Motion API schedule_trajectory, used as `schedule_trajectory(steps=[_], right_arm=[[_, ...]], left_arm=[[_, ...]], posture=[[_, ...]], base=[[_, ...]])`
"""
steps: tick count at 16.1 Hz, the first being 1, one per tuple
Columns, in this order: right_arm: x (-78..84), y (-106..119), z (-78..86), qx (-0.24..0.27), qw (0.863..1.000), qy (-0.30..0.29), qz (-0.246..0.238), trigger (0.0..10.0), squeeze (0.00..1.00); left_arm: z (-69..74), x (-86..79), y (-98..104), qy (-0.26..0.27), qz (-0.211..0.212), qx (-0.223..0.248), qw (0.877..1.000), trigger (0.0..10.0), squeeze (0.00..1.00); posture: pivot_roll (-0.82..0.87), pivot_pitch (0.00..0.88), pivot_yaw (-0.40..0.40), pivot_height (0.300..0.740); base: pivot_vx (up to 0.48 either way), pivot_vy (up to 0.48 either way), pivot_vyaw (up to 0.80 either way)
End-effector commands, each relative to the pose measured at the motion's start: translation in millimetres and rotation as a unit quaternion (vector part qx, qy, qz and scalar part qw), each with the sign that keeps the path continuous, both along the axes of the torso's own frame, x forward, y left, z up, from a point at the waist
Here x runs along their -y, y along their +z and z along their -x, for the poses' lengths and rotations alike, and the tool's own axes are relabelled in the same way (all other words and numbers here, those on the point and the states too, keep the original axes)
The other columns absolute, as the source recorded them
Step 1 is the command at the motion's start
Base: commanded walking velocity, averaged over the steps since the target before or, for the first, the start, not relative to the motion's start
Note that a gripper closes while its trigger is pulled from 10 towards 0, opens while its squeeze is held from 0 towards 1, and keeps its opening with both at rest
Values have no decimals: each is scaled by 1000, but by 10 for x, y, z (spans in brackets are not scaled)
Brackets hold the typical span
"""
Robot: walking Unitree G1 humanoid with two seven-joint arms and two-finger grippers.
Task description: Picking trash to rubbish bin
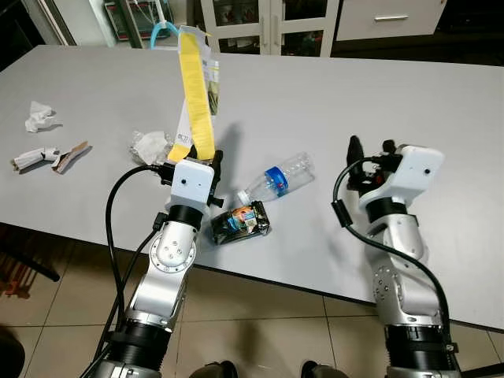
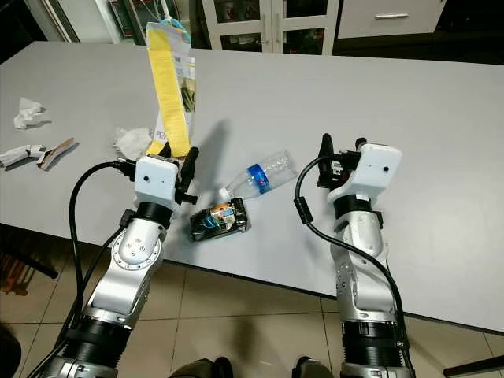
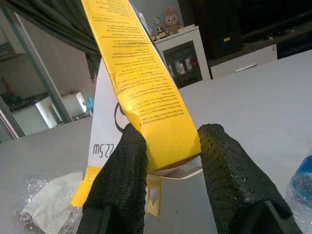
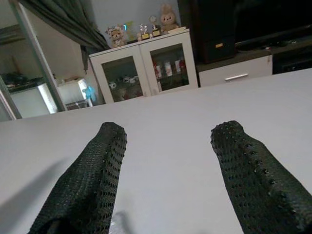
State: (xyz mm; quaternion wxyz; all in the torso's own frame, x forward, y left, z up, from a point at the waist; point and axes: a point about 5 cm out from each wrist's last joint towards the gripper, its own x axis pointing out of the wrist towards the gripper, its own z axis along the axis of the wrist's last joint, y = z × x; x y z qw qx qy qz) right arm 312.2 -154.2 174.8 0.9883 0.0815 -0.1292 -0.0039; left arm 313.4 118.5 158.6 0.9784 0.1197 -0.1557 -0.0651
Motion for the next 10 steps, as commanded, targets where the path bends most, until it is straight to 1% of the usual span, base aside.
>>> schedule_trajectory(steps=[1, 3, 10], right_arm=[[-73, 11, 15, 3, 1000, 6, -1, 10000, 0], [-103, -1, 11, -1, 1000, 11, -3, 10000, 0], [-92, -17, 5, -6, 1000, 10, -4, 10000, 0]], left_arm=[[34, 0, 7, 9, 2, 3, 1000, 10000, 0], [45, 26, 6, 7, 8, 1, 1000, 10000, 0], [56, 52, 8, 3, 16, -3, 1000, 10000, 0]], posture=[[-106, 112, 96, 740], [-102, 117, 91, 740], [-103, 125, 89, 740]], base=[[0, 0, 0], [0, 0, 0], [0, 0, 0]])
